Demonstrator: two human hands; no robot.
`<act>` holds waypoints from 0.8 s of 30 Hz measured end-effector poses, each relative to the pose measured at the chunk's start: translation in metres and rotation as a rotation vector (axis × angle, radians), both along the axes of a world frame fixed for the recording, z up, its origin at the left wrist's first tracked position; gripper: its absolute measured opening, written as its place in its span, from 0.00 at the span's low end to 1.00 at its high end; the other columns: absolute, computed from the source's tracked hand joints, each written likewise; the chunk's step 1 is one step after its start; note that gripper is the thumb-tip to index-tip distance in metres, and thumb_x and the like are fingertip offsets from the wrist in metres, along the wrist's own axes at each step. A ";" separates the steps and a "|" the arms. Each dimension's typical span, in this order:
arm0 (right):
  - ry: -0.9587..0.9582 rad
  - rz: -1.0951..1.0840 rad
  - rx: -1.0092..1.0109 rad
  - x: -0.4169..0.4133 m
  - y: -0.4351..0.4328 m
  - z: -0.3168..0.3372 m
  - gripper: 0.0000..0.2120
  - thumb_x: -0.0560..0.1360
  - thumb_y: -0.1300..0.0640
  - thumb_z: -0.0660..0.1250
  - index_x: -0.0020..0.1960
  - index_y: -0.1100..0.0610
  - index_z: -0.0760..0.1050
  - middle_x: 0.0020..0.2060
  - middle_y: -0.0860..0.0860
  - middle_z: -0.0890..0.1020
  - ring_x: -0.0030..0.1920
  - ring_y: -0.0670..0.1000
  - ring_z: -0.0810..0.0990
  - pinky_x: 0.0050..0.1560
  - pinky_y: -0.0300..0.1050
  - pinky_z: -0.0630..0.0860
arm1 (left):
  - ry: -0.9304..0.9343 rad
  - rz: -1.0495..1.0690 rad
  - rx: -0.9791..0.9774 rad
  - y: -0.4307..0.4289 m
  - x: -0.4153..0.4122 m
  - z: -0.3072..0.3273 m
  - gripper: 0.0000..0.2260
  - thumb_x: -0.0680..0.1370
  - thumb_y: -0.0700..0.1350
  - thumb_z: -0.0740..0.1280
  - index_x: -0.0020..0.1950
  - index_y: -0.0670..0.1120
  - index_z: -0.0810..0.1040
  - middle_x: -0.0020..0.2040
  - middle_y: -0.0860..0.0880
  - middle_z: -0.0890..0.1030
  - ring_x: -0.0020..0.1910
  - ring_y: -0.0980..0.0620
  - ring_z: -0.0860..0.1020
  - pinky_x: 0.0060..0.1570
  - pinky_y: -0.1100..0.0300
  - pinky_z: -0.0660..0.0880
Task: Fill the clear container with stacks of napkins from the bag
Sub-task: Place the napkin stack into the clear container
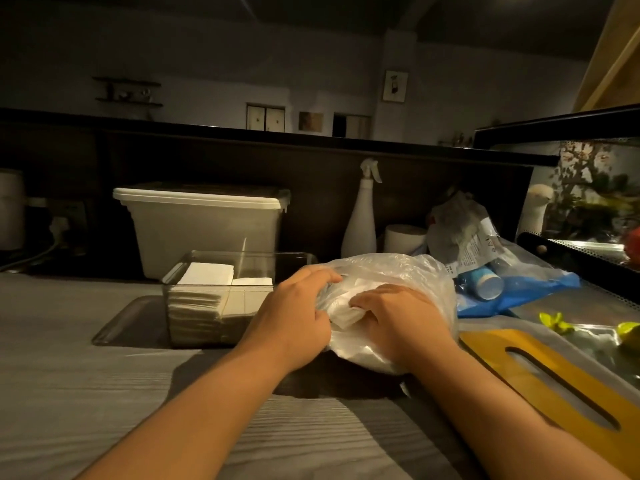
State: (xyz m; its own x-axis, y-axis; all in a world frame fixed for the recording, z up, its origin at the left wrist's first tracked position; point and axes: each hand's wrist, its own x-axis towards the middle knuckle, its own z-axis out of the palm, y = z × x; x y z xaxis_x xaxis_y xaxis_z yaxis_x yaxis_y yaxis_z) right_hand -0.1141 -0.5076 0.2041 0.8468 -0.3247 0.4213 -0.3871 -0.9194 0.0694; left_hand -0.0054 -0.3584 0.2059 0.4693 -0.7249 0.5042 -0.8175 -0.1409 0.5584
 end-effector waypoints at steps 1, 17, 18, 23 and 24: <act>-0.003 0.001 0.012 -0.001 -0.001 0.002 0.18 0.82 0.50 0.60 0.71 0.42 0.71 0.64 0.46 0.78 0.65 0.49 0.75 0.67 0.43 0.68 | -0.003 -0.001 -0.003 0.001 0.000 0.000 0.27 0.74 0.34 0.62 0.69 0.57 0.73 0.69 0.62 0.70 0.39 0.58 0.71 0.53 0.61 0.76; -0.181 0.066 0.310 -0.012 -0.004 0.003 0.17 0.82 0.57 0.61 0.68 0.47 0.76 0.59 0.47 0.83 0.58 0.47 0.79 0.61 0.39 0.71 | -0.110 -0.006 0.096 -0.001 0.001 -0.006 0.26 0.74 0.44 0.69 0.69 0.63 0.69 0.70 0.65 0.68 0.63 0.57 0.73 0.61 0.56 0.75; -0.181 0.083 0.317 -0.013 -0.002 0.004 0.16 0.81 0.56 0.61 0.67 0.46 0.77 0.57 0.47 0.84 0.56 0.47 0.79 0.60 0.39 0.73 | -0.127 0.001 0.109 -0.002 0.001 -0.006 0.26 0.74 0.47 0.70 0.69 0.63 0.70 0.70 0.65 0.69 0.63 0.57 0.73 0.61 0.56 0.75; -0.120 0.119 0.376 -0.018 0.002 0.011 0.17 0.77 0.57 0.66 0.63 0.44 0.79 0.55 0.43 0.83 0.54 0.44 0.78 0.58 0.43 0.76 | -0.141 0.104 0.059 -0.008 -0.002 -0.005 0.12 0.78 0.49 0.70 0.61 0.60 0.79 0.57 0.58 0.81 0.52 0.56 0.77 0.51 0.58 0.78; -0.102 0.106 0.381 -0.021 0.001 0.012 0.20 0.75 0.58 0.67 0.64 0.43 0.77 0.56 0.43 0.82 0.56 0.44 0.77 0.58 0.43 0.77 | -0.134 0.124 0.037 -0.009 -0.001 -0.006 0.12 0.78 0.48 0.69 0.60 0.59 0.80 0.56 0.57 0.82 0.50 0.57 0.76 0.50 0.60 0.77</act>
